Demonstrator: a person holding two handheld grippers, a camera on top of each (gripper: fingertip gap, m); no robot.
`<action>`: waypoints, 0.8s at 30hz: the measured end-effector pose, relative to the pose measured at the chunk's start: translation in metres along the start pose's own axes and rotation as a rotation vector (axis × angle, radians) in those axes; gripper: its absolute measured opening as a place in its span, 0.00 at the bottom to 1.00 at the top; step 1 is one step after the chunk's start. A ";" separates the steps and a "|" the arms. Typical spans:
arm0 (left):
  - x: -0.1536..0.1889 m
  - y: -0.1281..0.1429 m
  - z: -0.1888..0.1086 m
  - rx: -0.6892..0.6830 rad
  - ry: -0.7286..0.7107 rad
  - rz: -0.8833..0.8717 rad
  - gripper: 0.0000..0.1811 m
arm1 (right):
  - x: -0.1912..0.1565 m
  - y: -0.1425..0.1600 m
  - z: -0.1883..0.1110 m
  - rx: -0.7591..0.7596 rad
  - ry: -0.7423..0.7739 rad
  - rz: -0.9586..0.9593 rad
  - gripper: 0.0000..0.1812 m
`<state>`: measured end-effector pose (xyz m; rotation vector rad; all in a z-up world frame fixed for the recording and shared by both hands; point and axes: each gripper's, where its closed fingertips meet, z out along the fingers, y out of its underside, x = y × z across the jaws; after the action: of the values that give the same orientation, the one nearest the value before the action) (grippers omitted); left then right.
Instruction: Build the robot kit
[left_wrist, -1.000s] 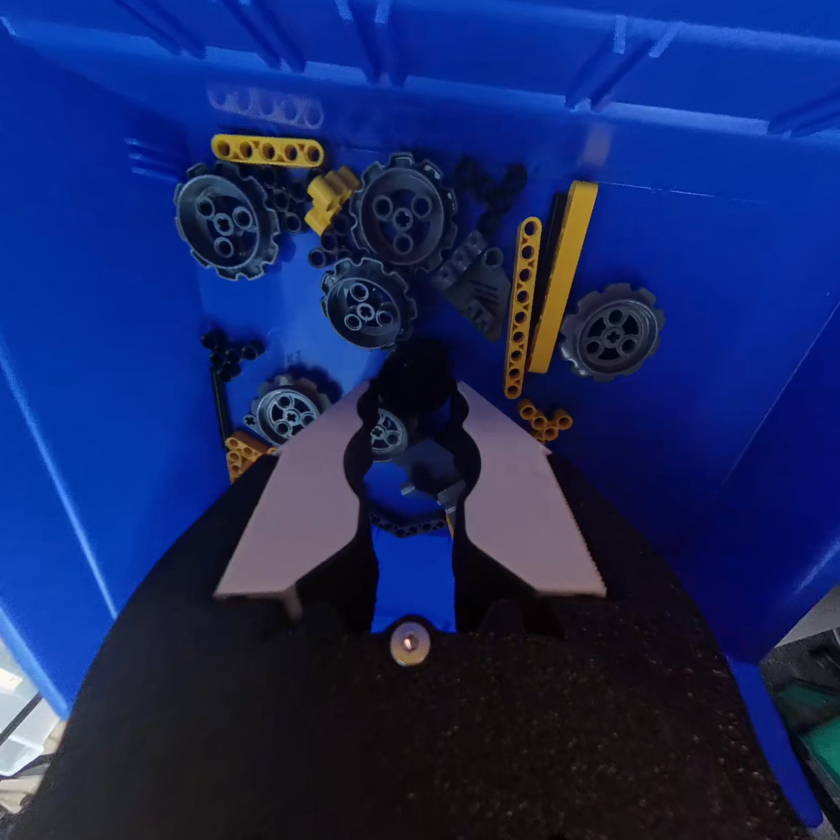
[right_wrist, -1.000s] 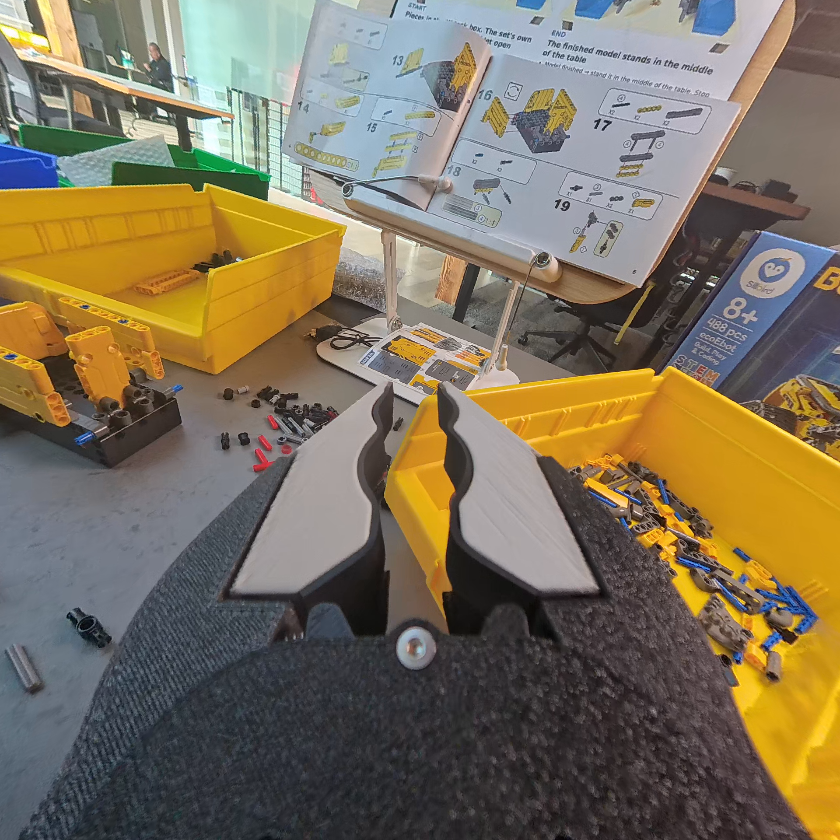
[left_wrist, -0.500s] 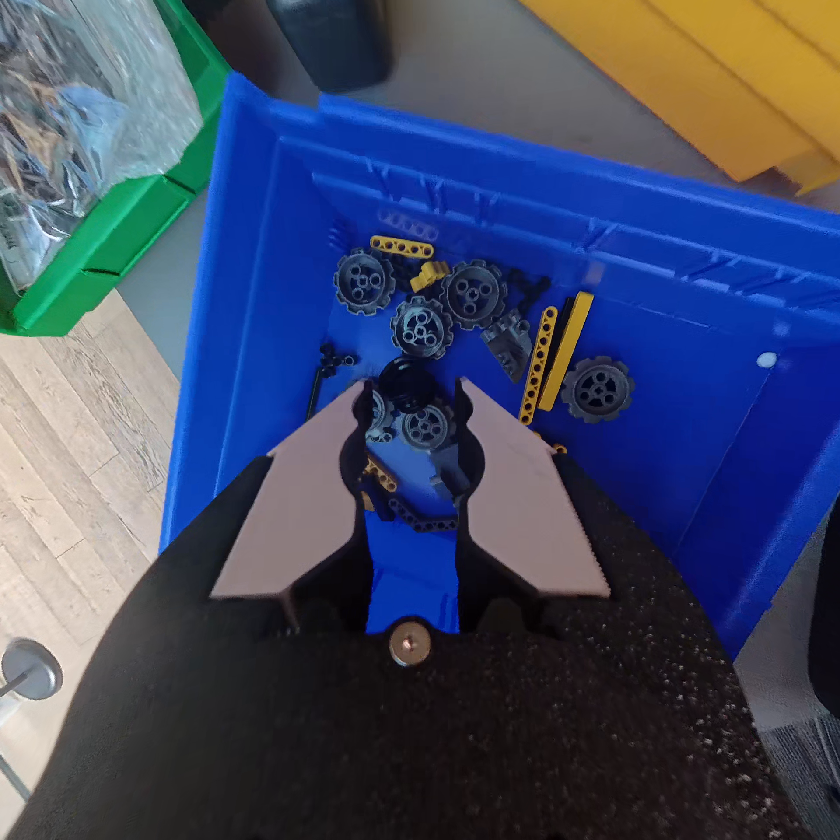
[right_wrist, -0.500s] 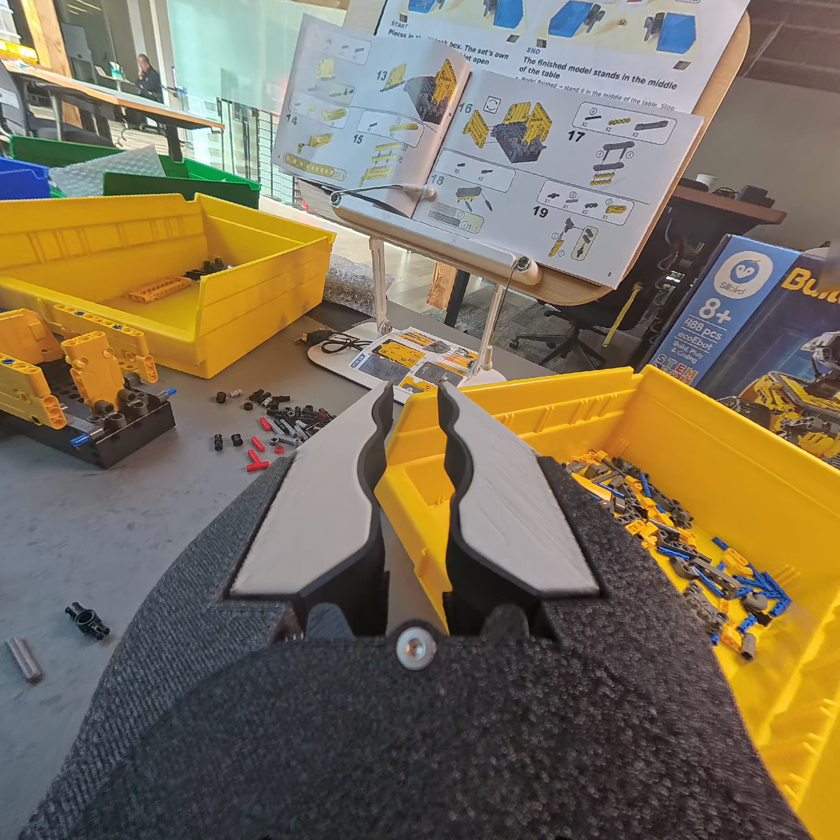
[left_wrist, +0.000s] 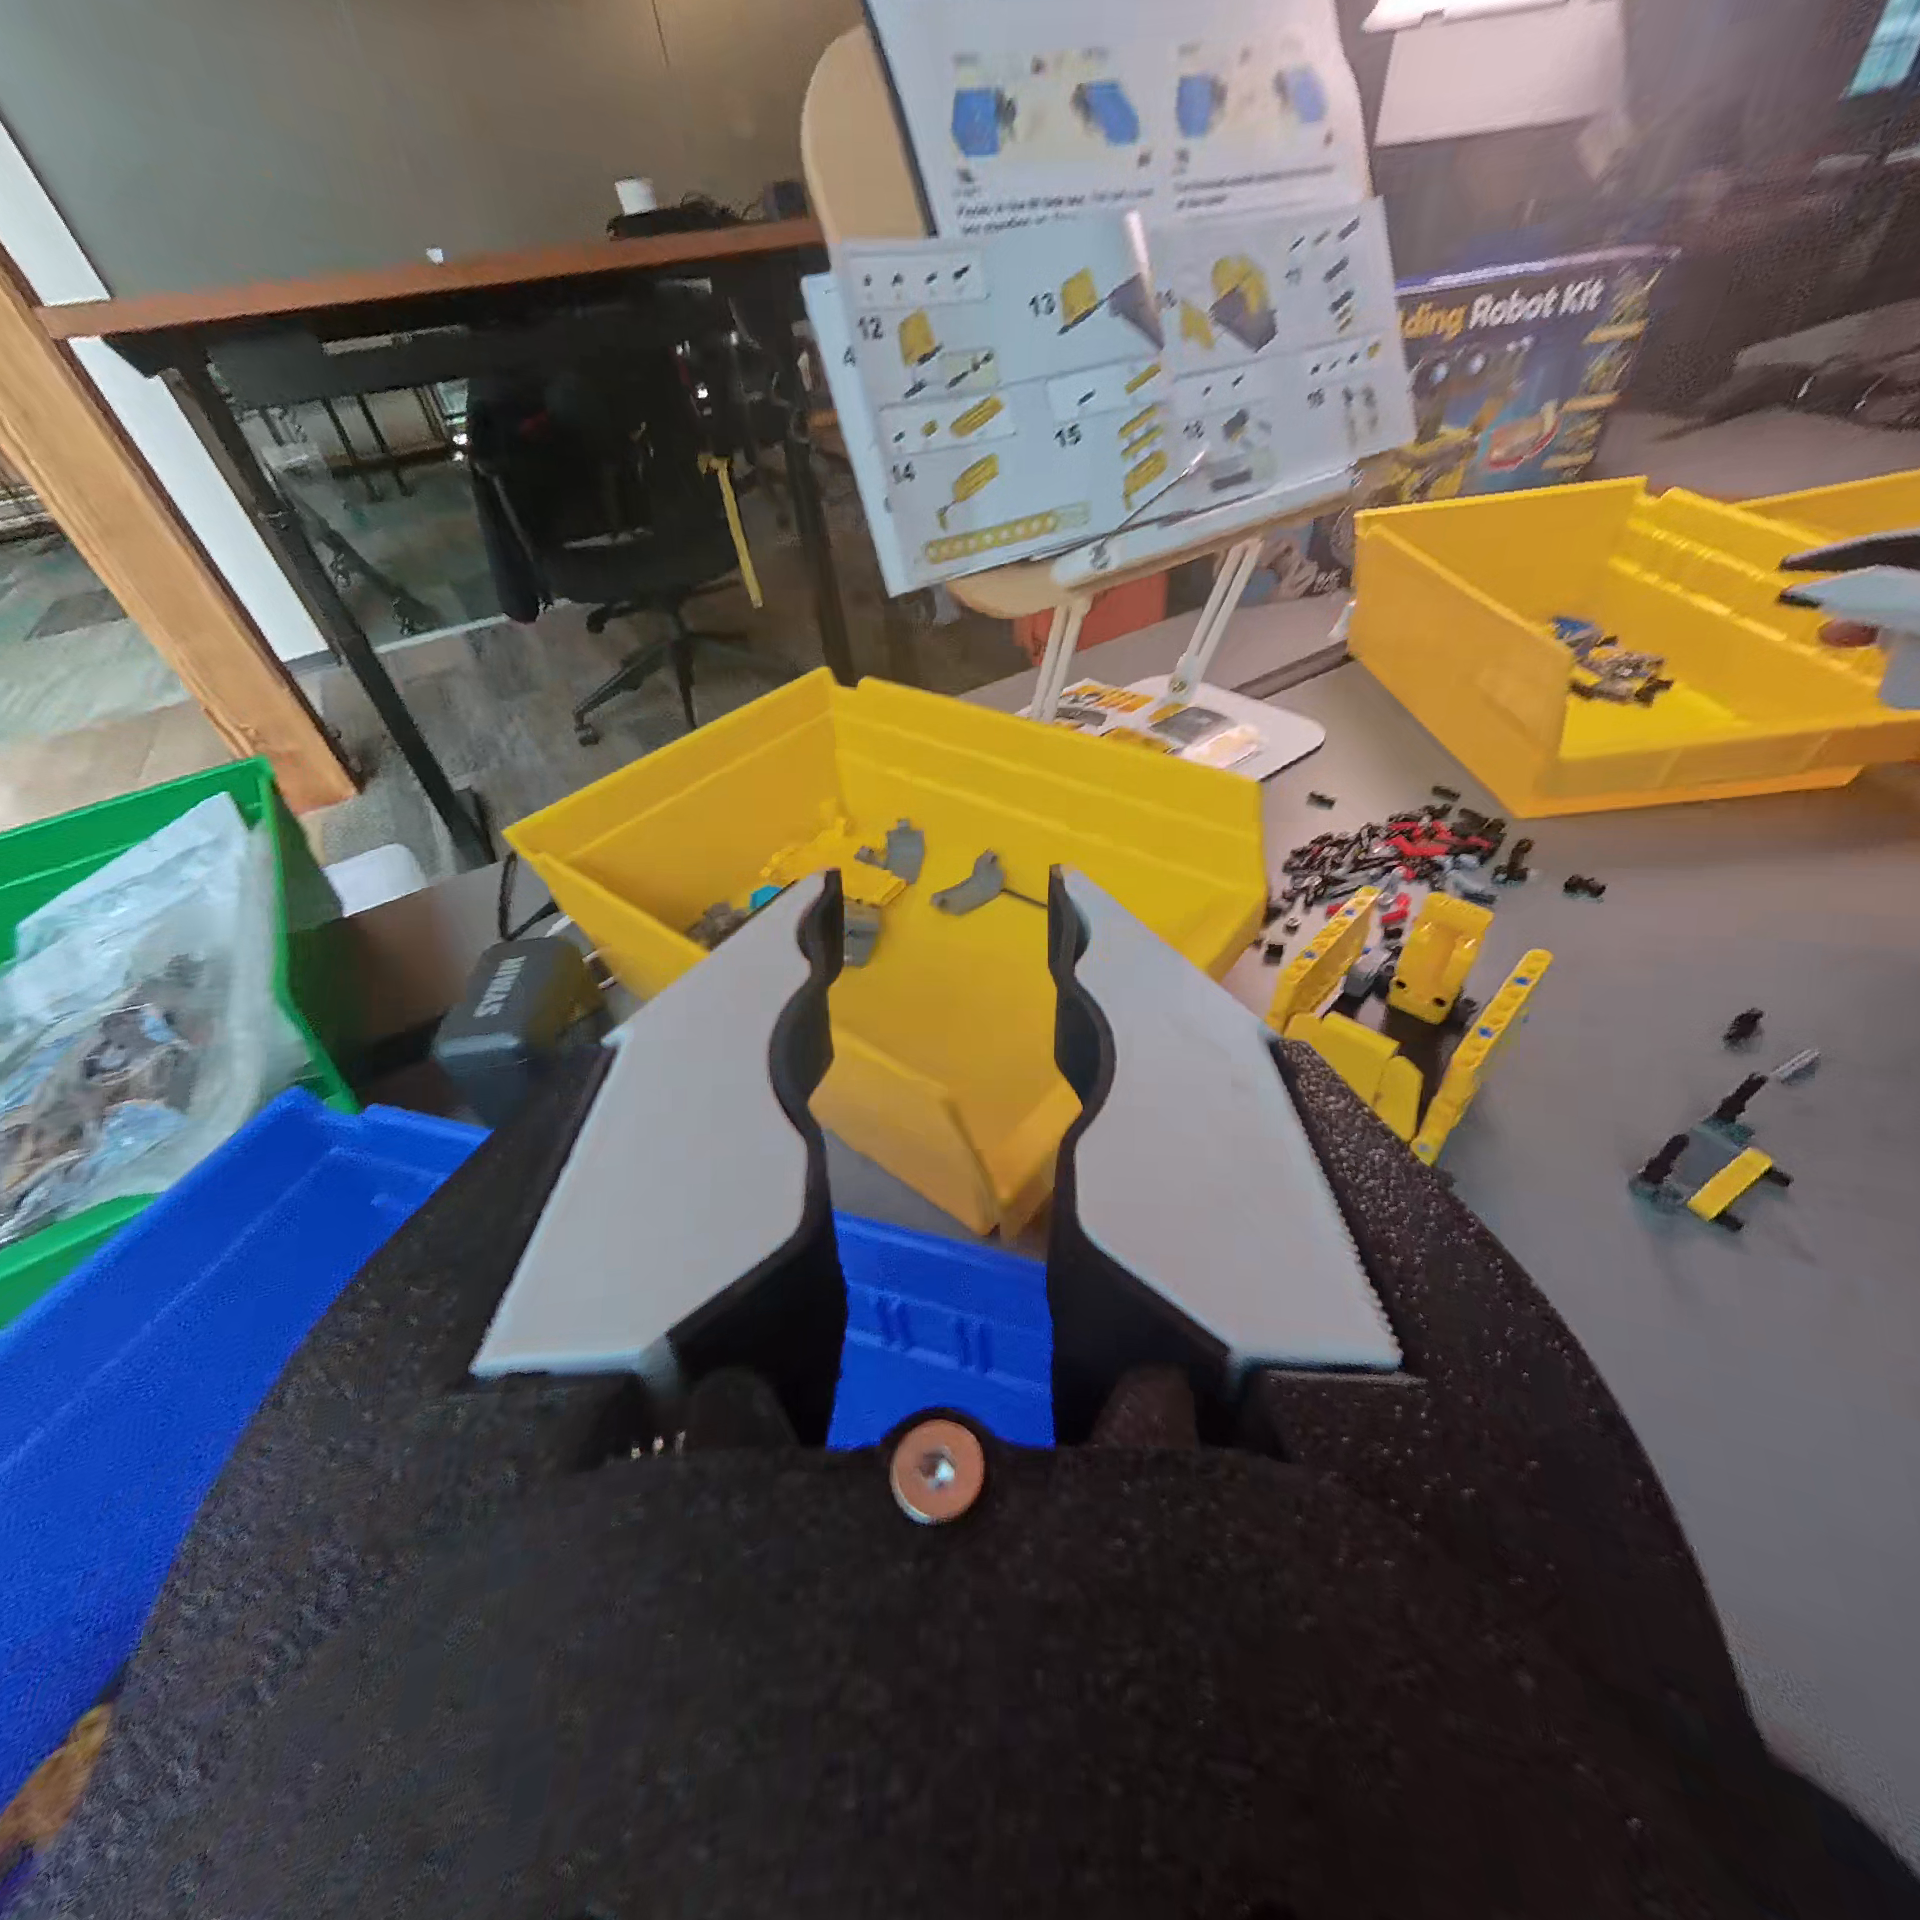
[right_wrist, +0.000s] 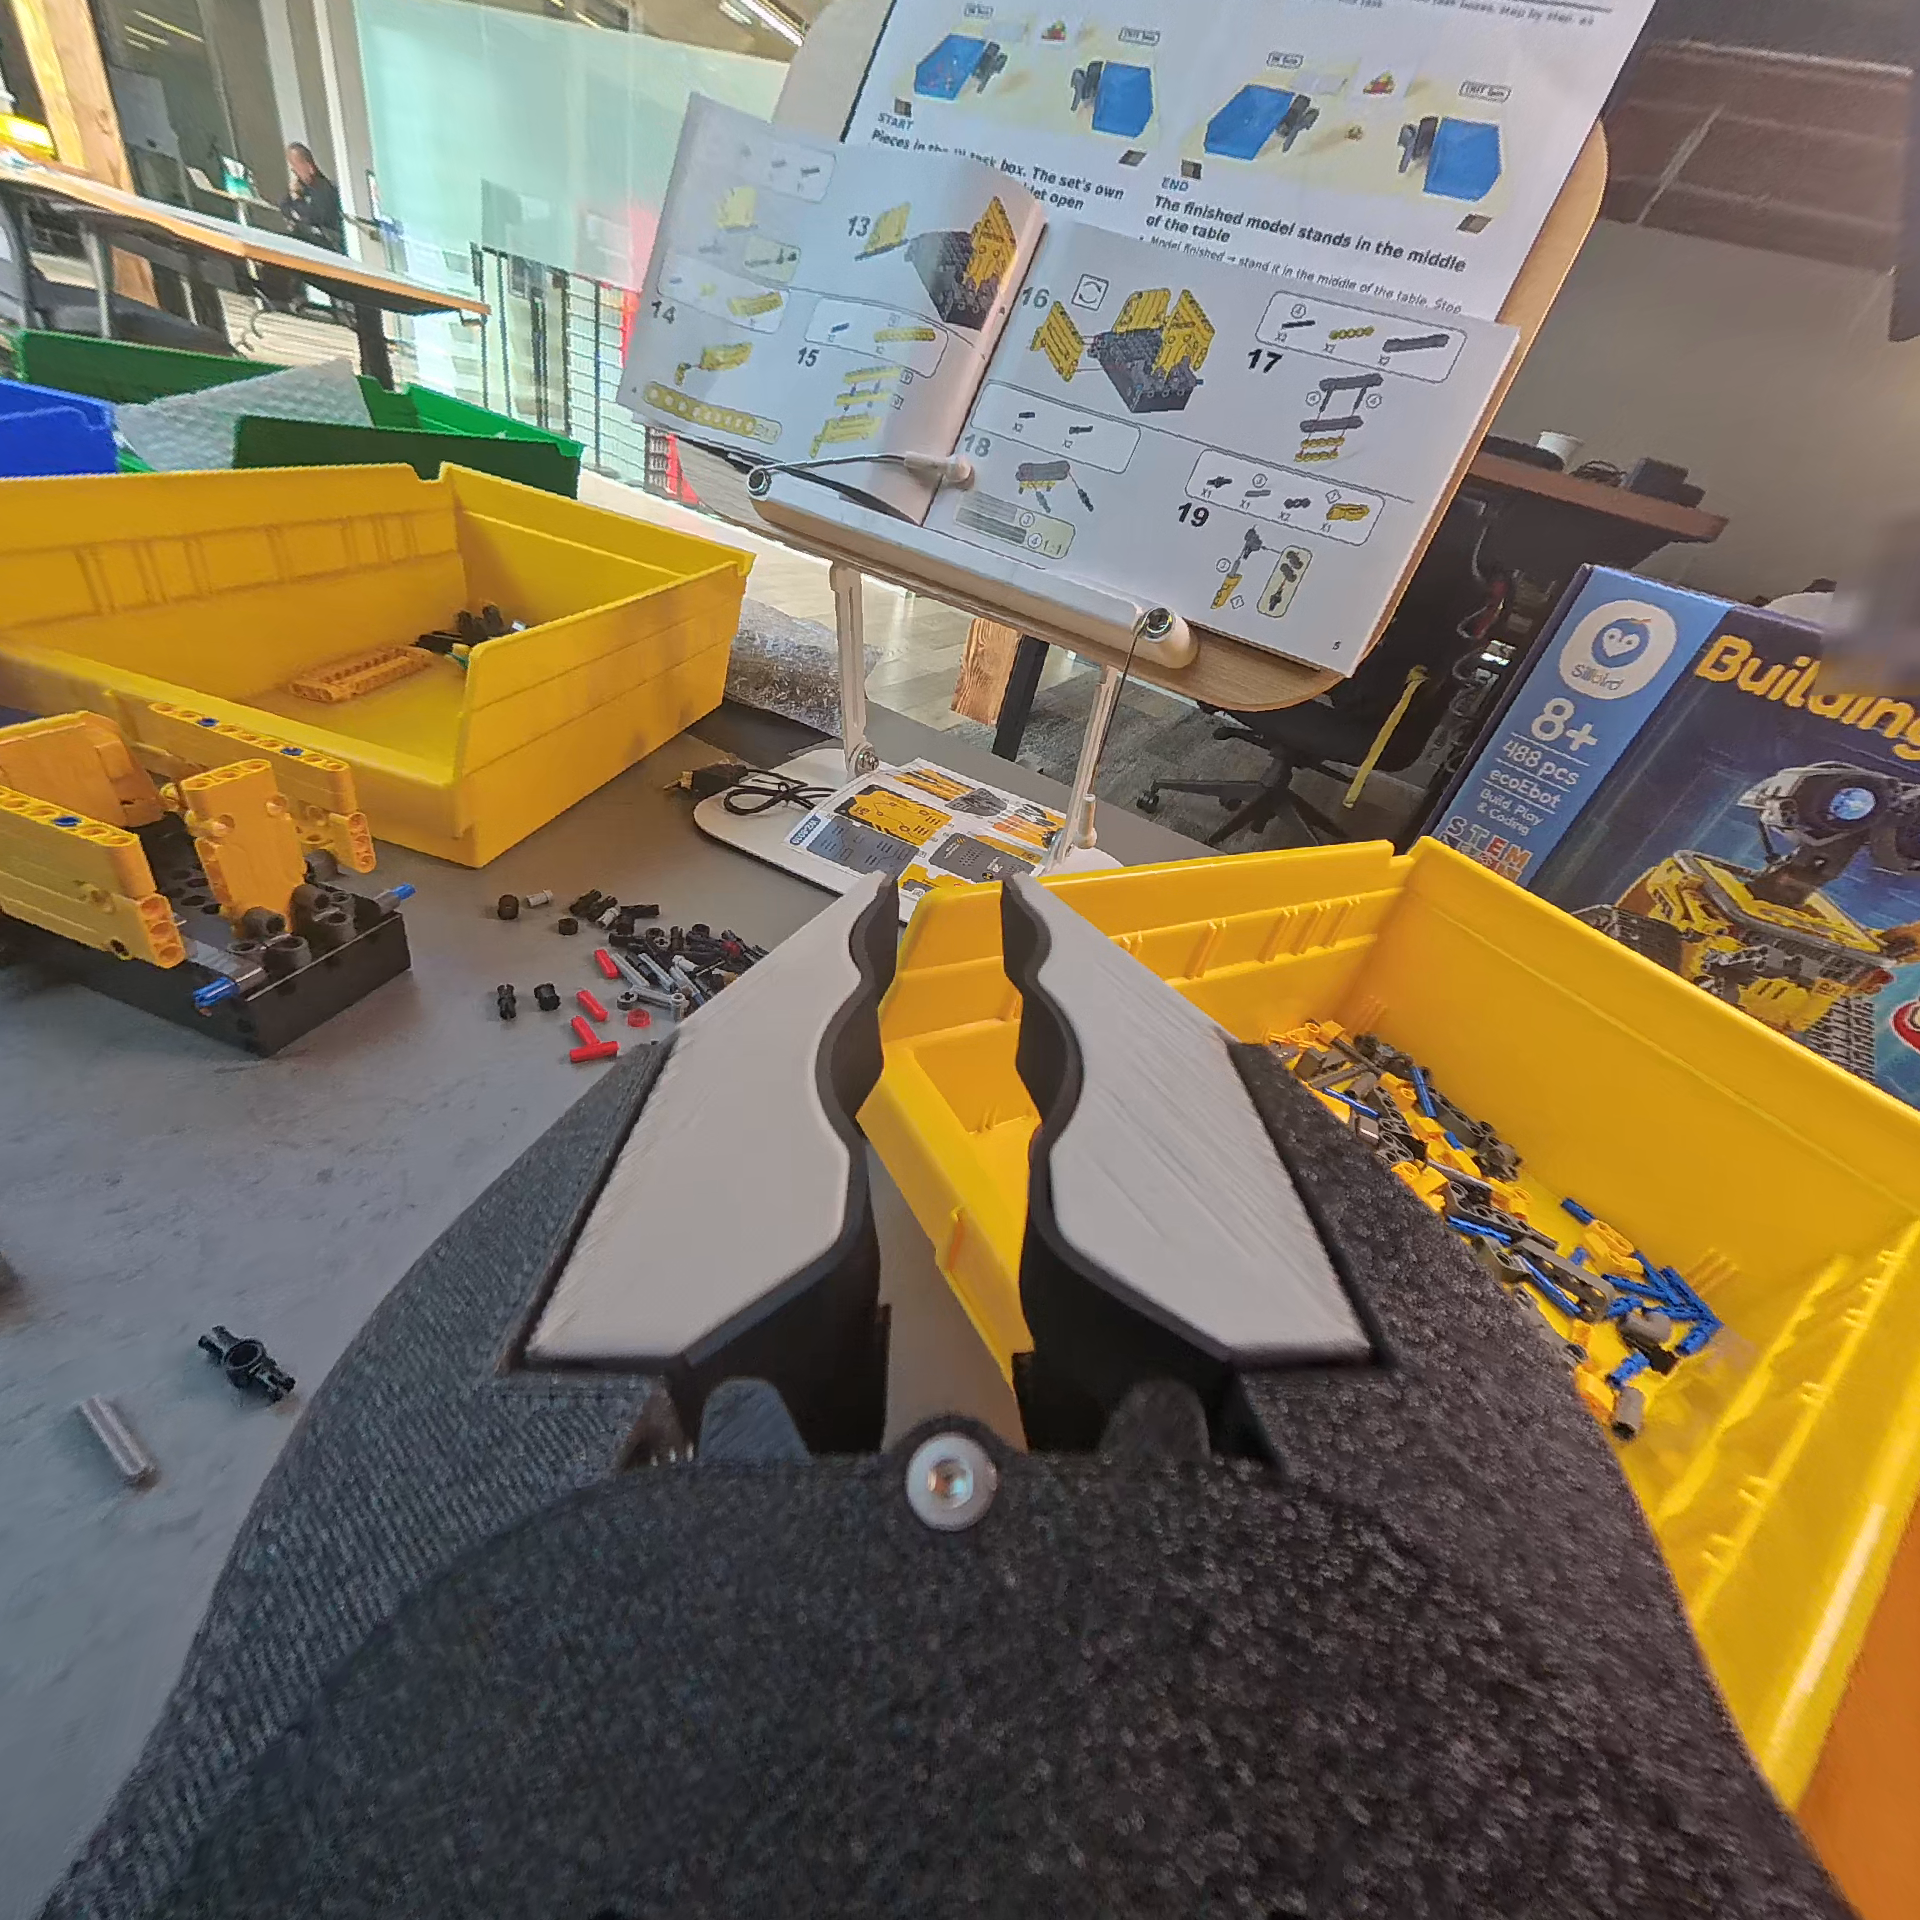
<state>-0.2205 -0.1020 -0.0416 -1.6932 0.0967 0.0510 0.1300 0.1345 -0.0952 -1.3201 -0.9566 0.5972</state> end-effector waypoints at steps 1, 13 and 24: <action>0.015 -0.002 0.004 0.041 0.018 -0.025 0.22 | 0.000 0.000 -0.002 0.001 0.005 -0.003 0.11; 0.132 0.052 0.065 0.086 0.160 -0.088 0.25 | 0.001 0.024 -0.025 -0.067 0.008 0.023 0.13; 0.129 0.073 0.078 0.029 0.136 0.003 0.25 | 0.005 0.048 -0.019 -0.166 0.031 0.018 0.17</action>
<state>-0.0972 -0.0378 -0.1349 -1.6667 0.2013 -0.0630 0.1558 0.1371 -0.1402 -1.4825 -0.9867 0.5177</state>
